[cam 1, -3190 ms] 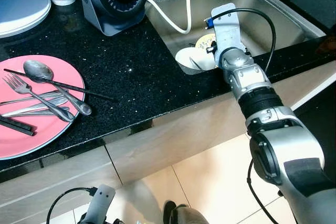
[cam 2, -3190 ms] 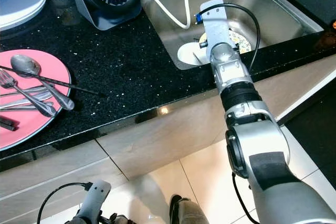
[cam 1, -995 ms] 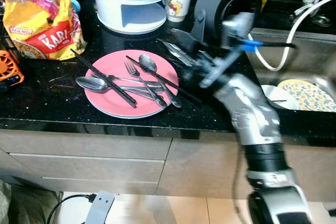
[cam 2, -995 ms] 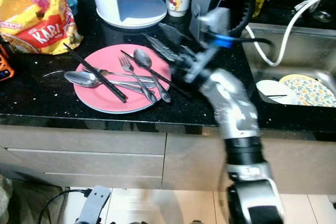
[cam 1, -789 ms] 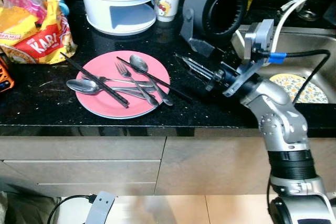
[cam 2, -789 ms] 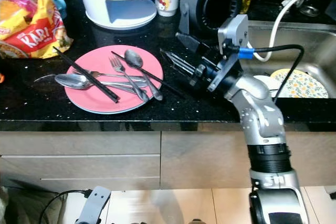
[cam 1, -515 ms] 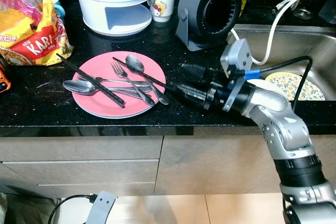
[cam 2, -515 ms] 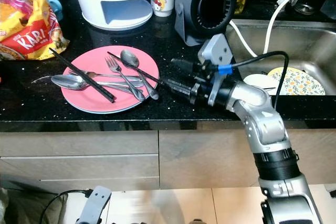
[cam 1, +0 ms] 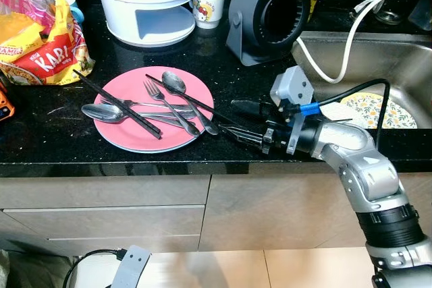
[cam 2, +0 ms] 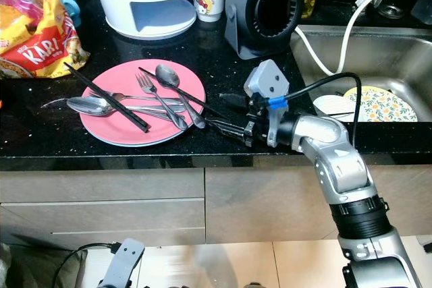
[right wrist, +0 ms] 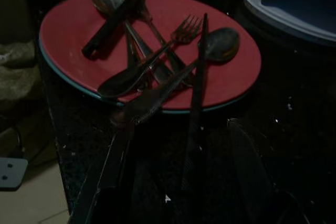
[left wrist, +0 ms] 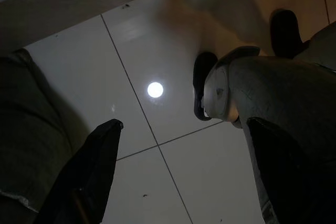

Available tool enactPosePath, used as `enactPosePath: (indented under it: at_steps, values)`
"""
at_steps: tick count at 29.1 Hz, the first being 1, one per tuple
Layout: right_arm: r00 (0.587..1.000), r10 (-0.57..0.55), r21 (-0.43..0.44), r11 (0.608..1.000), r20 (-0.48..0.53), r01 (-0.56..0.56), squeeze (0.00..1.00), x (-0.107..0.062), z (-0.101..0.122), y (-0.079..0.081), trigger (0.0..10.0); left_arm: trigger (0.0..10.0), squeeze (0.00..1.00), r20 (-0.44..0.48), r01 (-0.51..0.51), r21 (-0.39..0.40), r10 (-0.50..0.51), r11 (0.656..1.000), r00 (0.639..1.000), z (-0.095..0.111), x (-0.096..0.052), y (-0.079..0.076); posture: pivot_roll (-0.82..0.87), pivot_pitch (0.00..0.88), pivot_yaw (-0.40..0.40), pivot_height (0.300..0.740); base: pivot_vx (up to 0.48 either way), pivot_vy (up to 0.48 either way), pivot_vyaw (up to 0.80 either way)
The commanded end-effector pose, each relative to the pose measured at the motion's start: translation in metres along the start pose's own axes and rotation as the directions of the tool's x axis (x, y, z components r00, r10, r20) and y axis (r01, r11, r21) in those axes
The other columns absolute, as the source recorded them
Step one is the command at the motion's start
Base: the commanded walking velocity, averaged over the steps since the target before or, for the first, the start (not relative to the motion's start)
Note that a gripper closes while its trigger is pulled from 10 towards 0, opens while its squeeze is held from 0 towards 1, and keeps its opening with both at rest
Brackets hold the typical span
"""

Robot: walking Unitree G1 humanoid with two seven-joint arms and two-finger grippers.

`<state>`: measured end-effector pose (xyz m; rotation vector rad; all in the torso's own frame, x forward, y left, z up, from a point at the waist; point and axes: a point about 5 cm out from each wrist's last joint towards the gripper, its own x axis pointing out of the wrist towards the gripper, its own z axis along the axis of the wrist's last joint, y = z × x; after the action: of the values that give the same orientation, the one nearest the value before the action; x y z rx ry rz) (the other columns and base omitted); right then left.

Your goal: Kitchen organization

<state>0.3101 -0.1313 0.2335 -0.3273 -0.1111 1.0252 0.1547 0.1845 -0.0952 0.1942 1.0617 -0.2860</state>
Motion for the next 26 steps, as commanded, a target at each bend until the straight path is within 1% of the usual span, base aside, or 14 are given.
enactPosePath:
  at_steps: [1,4,6,7,12,26]
  values:
    - [0.999,-0.001,0.007,1.0,-0.034,0.001,0.0,0.001,-0.0043,0.0011,10.0,10.0,0.0,-0.071,0.03,0.008,-0.029,1.0,0.997,-0.0184,-0.0025,-0.0041,0.07,0.083,-0.038,0.74,0.0,0.0,0.0]
    - [0.999,-0.003,0.014,1.0,-0.039,0.004,0.0,0.0024,-0.0055,0.0024,10.0,10.0,0.0,-0.072,0.03,0.009,-0.03,0.999,0.997,-0.0187,-0.0026,-0.0039,0.07,0.084,-0.035,0.74,0.0,0.0,0.0]
    - [0.999,-0.002,0.018,1.0,-0.039,0.002,0.0,0.0039,-0.0058,0.004,9.8,10.0,0.0,-0.073,0.032,0.011,-0.031,0.999,0.997,-0.0187,-0.0026,-0.004,0.07,0.085,-0.035,0.74,0.0,0.0,0.0]
    - [0.999,0.002,0.024,1.0,-0.034,-0.001,0.0,0.0053,-0.0058,0.0058,0.0,10.0,0.0,-0.072,0.032,0.011,-0.031,0.999,0.997,-0.0187,-0.0025,-0.0042,0.07,0.087,-0.034,0.74,0.0,0.0,0.0]
    - [0.999,0.001,0.027,1.0,-0.034,0.0,0.0,0.0074,-0.0066,0.0076,0.0,10.0,0.0,-0.071,0.031,0.009,-0.03,0.999,0.997,-0.0184,-0.0025,-0.004,0.07,0.09,-0.033,0.74,0.0,0.0,0.0]
    - [0.998,-0.028,0.014,0.999,-0.047,0.029,0.0,0.0075,-0.0075,0.0049,0.0,10.0,0.0,-0.072,0.029,0.006,-0.029,1.0,0.997,-0.0188,-0.0026,-0.004,0.07,0.091,-0.03,0.74,0.0,0.0,0.0]
